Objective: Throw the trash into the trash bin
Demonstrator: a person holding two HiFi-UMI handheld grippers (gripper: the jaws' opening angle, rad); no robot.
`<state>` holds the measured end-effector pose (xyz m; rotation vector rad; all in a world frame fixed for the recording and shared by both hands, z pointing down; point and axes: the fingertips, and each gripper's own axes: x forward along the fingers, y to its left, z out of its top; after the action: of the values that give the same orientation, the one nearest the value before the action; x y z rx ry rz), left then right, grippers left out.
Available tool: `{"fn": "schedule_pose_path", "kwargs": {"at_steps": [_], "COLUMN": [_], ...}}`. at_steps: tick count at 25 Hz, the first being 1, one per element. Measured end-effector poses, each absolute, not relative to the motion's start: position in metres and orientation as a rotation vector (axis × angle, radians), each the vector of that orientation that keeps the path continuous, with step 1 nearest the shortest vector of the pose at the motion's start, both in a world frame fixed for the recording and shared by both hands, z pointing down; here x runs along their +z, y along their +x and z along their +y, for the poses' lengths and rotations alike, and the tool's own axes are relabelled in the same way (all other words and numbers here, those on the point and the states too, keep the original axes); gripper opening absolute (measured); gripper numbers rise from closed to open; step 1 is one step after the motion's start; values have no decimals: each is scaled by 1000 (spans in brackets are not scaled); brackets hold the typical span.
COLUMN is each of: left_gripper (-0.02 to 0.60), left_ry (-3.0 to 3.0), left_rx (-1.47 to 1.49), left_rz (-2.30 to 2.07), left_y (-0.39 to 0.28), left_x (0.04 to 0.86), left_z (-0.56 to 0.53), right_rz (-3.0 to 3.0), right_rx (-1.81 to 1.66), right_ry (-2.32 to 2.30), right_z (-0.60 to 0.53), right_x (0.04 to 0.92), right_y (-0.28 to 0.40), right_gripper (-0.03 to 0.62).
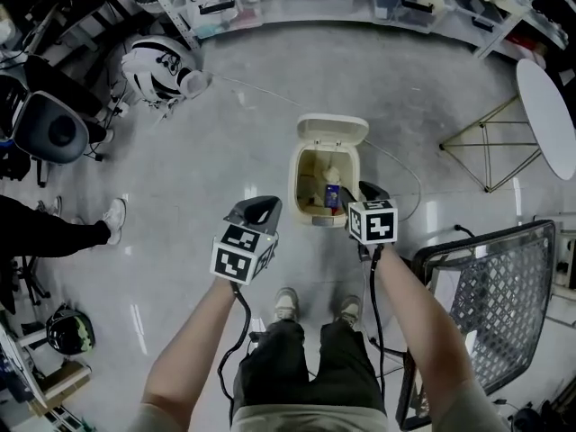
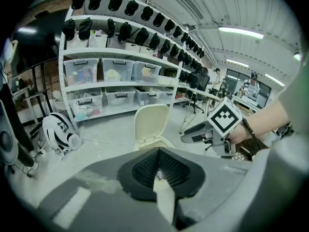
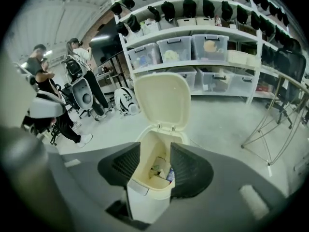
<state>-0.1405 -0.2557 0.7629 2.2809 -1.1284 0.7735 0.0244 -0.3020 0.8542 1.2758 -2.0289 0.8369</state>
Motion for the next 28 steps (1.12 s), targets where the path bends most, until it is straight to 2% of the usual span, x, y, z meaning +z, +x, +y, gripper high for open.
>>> {"fn": "schedule_pose_path", "kwargs": {"at_steps": [9,17,23,28], "left_gripper": [2,2,2,2], "left_ry": [2369,2479,2599,2683], "left_rx": [754,694,622,547], "left_rz": [-1155,-1181,-1224,-1314], "left_y": [-139,-127,-123,-126], "left_x": [648,521,424,356], "left_z": [-260,-253,-238,-217], "right_rz": [-2209,-2361,-2513,-2638], "right_rx": [802,589,622,502], "right_ry": [1402,1417,1463,1510], "right_z": [-292,-251,-204,-161], "right_x": [675,504,391,304], "right_y": [46,68,79,82], "right_gripper": [236,241,241,241]}}
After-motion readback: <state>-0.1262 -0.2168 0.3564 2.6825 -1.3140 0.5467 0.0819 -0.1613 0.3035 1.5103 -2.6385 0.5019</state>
